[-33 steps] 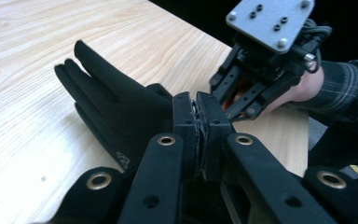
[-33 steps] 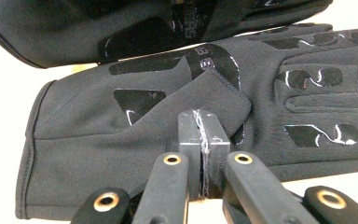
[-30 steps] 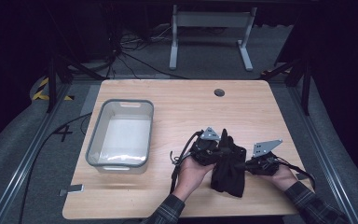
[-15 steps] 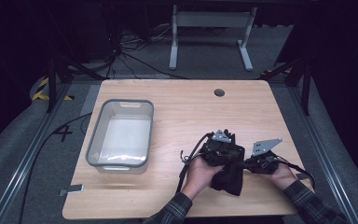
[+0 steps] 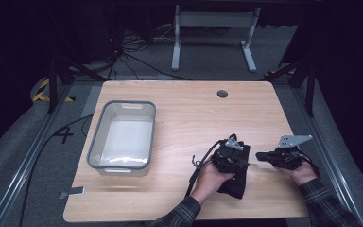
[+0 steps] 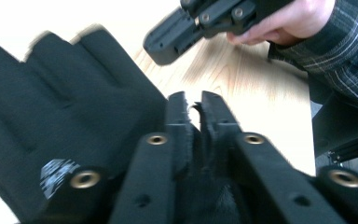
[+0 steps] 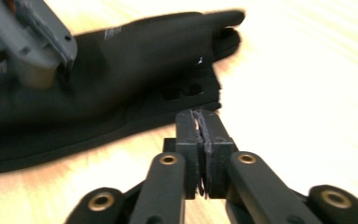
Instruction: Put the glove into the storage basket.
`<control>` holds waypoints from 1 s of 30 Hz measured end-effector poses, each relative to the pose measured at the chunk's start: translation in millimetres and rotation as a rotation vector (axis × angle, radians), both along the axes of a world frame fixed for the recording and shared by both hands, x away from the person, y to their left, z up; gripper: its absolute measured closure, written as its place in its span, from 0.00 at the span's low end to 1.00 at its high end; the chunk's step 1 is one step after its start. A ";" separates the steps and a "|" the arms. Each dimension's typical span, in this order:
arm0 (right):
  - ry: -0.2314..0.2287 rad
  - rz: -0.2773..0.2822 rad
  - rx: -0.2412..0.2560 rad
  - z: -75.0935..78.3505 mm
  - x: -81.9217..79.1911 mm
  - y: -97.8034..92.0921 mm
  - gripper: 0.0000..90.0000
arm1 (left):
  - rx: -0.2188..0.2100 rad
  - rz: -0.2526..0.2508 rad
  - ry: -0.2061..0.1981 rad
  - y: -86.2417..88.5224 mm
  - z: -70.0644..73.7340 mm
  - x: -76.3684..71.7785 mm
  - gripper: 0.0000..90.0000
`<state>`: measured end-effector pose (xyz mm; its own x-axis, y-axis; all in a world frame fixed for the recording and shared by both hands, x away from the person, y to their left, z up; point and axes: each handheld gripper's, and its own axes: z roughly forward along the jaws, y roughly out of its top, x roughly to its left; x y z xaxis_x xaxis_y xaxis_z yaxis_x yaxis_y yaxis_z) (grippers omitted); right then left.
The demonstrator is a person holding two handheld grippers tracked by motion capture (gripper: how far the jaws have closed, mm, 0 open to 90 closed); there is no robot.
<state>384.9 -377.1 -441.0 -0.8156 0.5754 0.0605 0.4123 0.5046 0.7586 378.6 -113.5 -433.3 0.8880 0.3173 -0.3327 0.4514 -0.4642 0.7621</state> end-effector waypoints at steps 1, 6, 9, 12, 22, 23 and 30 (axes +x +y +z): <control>0.000 0.000 0.000 0.0 0.0 0.0 0.95 | 0.000 0.000 0.000 0.0 0.0 0.0 0.84; -0.018 -0.035 0.008 0.4 2.2 -6.9 0.81 | -0.004 0.012 -0.029 8.0 6.5 -3.3 0.87; -0.020 -0.048 -0.005 -1.1 2.6 -8.8 0.72 | 0.011 0.019 -0.044 14.2 8.0 -4.0 0.95; -0.025 -0.080 -0.033 -5.2 4.7 -12.4 0.54 | 0.045 0.032 -0.048 21.6 7.8 -5.2 1.00; -0.008 -0.200 -0.064 -17.1 16.2 -31.1 0.30 | 0.072 0.036 -0.035 41.2 0.0 -22.3 1.00; -0.008 -0.200 -0.064 -17.1 16.2 -31.1 0.30 | 0.072 0.036 -0.035 41.2 0.0 -22.3 1.00; -0.004 -0.215 -0.069 -20.5 19.0 -32.9 0.26 | 0.056 -0.006 -0.014 38.2 -4.3 -38.4 1.00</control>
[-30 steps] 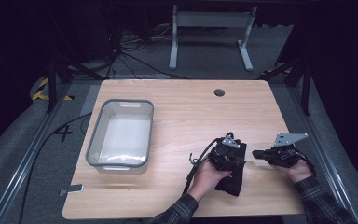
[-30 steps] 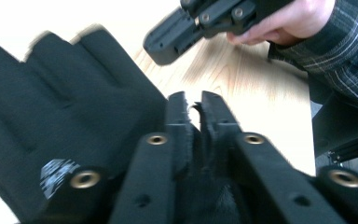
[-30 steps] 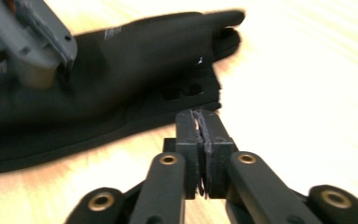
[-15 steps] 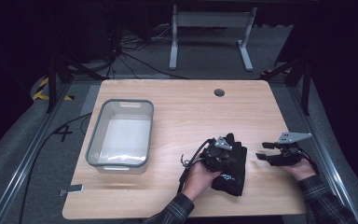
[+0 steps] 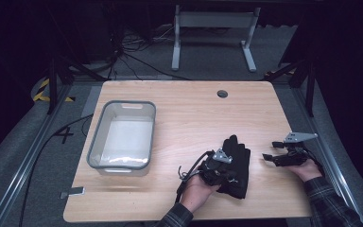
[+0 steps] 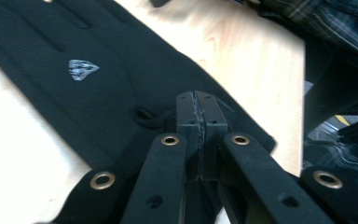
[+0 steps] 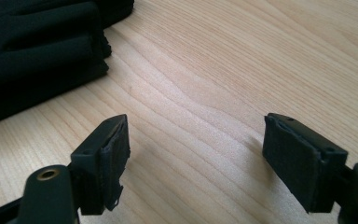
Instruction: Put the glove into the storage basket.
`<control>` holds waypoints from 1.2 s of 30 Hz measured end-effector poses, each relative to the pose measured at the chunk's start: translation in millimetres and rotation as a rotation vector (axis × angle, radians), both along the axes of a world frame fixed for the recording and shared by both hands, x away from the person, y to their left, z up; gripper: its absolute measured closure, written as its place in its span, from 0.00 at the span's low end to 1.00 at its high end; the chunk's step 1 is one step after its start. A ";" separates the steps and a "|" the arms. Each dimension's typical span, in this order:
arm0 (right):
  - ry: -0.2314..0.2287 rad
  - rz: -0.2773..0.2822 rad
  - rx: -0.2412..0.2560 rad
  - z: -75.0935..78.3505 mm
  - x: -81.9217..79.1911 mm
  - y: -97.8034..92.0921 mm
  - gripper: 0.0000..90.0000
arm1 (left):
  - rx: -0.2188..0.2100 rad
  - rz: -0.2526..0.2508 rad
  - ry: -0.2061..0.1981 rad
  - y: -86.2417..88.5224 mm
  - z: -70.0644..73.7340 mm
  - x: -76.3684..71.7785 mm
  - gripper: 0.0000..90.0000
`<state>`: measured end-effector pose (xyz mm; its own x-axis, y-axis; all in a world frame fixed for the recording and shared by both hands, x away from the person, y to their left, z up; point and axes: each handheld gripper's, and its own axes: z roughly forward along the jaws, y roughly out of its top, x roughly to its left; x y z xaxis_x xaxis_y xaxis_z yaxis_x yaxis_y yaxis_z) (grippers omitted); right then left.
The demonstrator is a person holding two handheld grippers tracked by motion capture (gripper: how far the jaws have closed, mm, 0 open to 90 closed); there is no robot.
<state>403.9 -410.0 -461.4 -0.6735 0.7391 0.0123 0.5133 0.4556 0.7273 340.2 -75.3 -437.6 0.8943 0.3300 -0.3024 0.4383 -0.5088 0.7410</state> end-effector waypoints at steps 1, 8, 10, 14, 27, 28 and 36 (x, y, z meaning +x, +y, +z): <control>-0.004 -0.002 -0.005 -0.2 0.0 0.5 0.26 | 0.004 -0.006 0.000 -1.1 -1.3 -1.1 1.00; 0.001 -0.002 -0.002 -0.2 0.3 0.4 0.25 | 0.058 -0.015 0.028 -8.4 -16.7 -4.9 1.00; 0.001 -0.001 -0.003 -0.2 0.4 0.4 0.25 | 0.070 -0.004 0.016 -5.8 -16.1 -3.4 1.00; -0.002 0.001 -0.005 -0.3 0.5 0.6 0.25 | 0.087 0.031 0.006 0.8 -14.6 -0.1 1.00; -0.003 -0.002 -0.016 -0.5 0.3 2.0 0.23 | 0.166 0.130 -0.028 36.1 -8.2 19.9 1.00; -0.004 -0.002 -0.017 -0.5 0.3 2.1 0.23 | 0.171 0.138 -0.033 38.0 -7.8 21.2 1.00; -0.005 -0.001 -0.021 -0.5 0.2 2.4 0.23 | 0.172 0.132 -0.053 37.9 0.1 24.5 0.88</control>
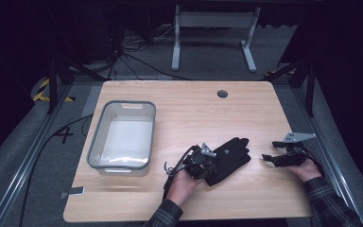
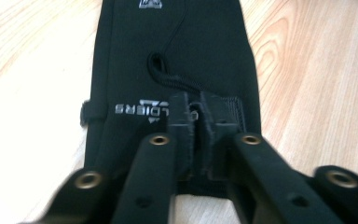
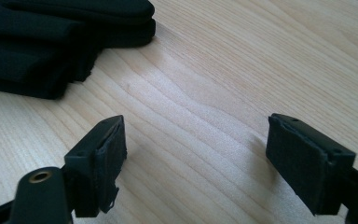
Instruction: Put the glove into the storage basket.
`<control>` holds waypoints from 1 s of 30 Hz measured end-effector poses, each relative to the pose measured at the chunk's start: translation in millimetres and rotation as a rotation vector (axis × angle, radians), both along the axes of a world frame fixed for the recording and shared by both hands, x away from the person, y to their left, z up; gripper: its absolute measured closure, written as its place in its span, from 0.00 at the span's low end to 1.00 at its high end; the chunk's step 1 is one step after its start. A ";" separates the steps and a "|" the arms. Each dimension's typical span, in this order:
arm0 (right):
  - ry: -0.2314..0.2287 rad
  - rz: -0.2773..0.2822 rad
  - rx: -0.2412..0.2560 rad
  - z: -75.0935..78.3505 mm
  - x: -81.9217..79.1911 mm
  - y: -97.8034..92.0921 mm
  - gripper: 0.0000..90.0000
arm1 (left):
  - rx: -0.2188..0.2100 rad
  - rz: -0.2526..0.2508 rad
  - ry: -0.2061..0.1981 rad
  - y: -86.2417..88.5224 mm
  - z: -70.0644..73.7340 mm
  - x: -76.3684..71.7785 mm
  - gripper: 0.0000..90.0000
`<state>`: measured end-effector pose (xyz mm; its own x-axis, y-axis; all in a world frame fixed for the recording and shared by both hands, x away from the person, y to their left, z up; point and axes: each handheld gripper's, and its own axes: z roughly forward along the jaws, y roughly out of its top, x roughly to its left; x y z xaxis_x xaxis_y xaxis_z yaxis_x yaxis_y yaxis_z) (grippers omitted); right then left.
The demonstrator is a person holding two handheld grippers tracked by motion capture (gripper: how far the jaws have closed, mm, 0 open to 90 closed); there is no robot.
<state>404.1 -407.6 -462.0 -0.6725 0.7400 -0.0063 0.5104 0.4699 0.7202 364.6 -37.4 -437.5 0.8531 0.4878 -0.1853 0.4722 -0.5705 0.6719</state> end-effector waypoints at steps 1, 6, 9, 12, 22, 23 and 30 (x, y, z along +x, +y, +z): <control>0.000 0.000 0.000 0.0 0.0 0.0 0.23 | 0.001 -0.003 -0.018 -2.3 6.2 3.0 0.84; -0.002 -0.002 -0.004 0.0 -0.1 0.2 0.23 | 0.007 -0.020 -0.043 -10.9 15.3 14.6 0.57; -0.002 -0.003 -0.005 0.0 0.0 0.4 0.23 | 0.014 -0.036 -0.040 -18.6 15.9 24.8 0.49; -0.002 -0.003 -0.005 0.0 0.0 0.4 0.23 | 0.026 -0.057 -0.044 -28.1 14.1 37.9 0.36; 0.000 -0.004 -0.001 0.0 0.2 0.1 0.23 | 0.092 -0.087 -0.046 -55.4 -7.4 54.4 0.13; 0.000 -0.004 -0.002 0.0 0.2 0.1 0.23 | 0.107 -0.093 -0.043 -56.8 -10.8 55.9 0.12; 0.000 -0.003 -0.002 0.0 0.2 0.1 0.23 | 0.122 -0.114 -0.023 -58.5 -17.7 55.7 0.19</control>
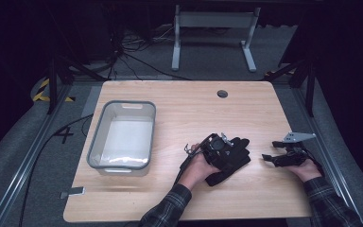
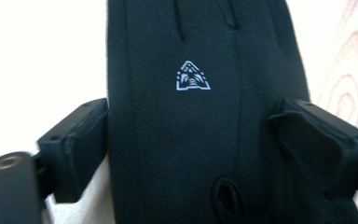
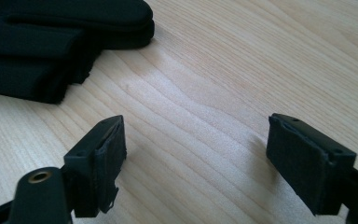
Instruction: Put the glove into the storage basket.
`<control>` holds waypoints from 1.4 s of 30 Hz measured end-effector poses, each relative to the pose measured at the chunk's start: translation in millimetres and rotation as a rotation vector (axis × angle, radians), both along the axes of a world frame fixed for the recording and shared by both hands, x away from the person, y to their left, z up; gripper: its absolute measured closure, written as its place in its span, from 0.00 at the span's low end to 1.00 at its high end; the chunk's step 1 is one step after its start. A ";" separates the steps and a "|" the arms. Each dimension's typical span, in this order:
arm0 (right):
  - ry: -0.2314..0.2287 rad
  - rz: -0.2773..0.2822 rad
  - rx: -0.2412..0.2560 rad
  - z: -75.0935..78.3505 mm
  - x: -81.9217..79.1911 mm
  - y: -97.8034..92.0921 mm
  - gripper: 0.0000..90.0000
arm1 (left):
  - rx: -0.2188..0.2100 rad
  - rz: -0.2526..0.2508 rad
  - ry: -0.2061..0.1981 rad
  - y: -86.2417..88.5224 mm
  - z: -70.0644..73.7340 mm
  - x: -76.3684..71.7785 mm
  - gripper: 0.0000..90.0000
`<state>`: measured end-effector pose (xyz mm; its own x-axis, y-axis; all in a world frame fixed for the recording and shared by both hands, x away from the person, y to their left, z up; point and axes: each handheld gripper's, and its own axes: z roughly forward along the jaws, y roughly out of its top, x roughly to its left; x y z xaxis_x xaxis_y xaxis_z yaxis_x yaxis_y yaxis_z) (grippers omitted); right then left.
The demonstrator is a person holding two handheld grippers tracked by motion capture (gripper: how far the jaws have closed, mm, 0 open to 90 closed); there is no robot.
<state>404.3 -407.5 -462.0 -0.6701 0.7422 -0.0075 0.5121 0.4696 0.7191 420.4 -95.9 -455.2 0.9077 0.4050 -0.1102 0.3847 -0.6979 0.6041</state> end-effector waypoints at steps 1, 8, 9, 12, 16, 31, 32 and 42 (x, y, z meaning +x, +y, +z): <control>0.000 0.000 0.000 0.0 0.0 0.0 0.23 | 0.000 -0.006 -0.001 0.2 0.7 -0.4 0.19; -0.002 0.000 -0.002 -0.1 -0.1 0.2 0.23 | -0.031 -0.052 0.035 4.3 4.0 -0.3 0.60; -0.002 0.000 -0.002 -0.1 -0.1 0.2 0.23 | -0.034 -0.050 0.052 4.9 4.6 -0.2 0.65; -0.002 0.000 -0.001 0.0 0.0 0.1 0.23 | -0.035 -0.046 0.055 6.3 9.5 -0.1 0.72; 0.000 0.000 0.000 0.0 0.0 0.0 0.23 | -0.036 -0.024 0.052 13.3 17.9 -0.1 0.74; -0.002 0.000 -0.002 0.0 0.0 0.2 0.23 | -0.093 0.064 0.044 57.6 65.2 2.9 0.74; -0.002 0.000 -0.002 0.0 0.0 0.2 0.23 | -0.095 0.068 0.044 60.9 67.8 3.3 0.74; -0.004 0.000 -0.008 -0.1 -0.3 0.8 0.23 | -0.115 0.135 0.017 99.7 88.5 6.6 0.74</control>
